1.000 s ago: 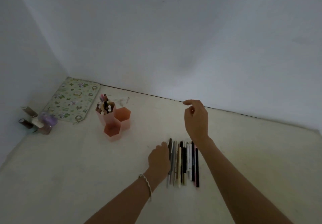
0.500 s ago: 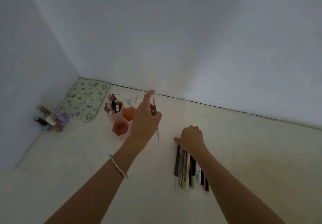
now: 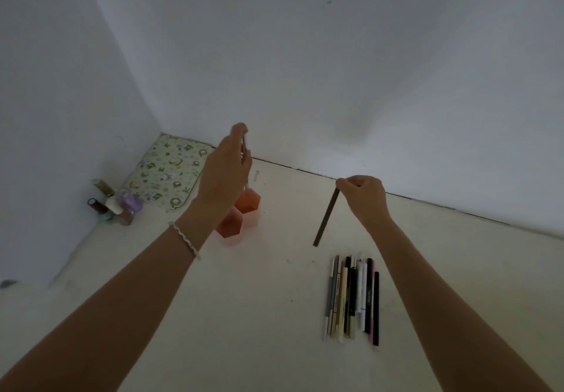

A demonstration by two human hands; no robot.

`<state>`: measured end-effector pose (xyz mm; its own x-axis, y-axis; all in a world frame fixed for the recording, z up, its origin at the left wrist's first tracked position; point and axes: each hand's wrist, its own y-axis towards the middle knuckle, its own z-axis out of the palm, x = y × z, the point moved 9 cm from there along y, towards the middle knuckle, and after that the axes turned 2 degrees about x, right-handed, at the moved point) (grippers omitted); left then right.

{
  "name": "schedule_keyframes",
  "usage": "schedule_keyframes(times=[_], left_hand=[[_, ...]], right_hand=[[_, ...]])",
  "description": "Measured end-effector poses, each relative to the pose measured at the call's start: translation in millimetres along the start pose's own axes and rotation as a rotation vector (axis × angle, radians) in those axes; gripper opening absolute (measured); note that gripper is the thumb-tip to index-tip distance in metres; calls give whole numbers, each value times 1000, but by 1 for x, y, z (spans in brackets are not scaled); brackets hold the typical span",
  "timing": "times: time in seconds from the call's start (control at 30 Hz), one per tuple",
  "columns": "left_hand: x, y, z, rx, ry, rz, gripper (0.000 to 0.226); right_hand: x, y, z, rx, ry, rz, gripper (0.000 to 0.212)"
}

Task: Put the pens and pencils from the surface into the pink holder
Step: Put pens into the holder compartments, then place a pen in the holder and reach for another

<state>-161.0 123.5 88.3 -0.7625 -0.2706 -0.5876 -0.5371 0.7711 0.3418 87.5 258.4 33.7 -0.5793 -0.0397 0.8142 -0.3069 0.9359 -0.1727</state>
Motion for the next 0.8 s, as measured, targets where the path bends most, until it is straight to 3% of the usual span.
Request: schedule_keyframes(times=[0.13, 0.27, 0.43, 0.53, 0.8], left_hand=[[3, -1, 32, 166, 292, 67, 18], [11, 1, 36, 159, 505, 107, 25], [12, 15, -15, -65, 350, 64, 40], [8, 14, -39, -102, 238, 48, 45], [-7, -14, -44, -51, 59, 17, 43]], right_hand=[[14, -4, -3, -32, 47, -18, 21], [12, -5, 5, -36, 135, 9, 17], [48, 0, 27, -150, 337, -60, 10], [65, 2, 61, -157, 324, -115, 5], [46, -2, 147, 80, 69, -129, 16]])
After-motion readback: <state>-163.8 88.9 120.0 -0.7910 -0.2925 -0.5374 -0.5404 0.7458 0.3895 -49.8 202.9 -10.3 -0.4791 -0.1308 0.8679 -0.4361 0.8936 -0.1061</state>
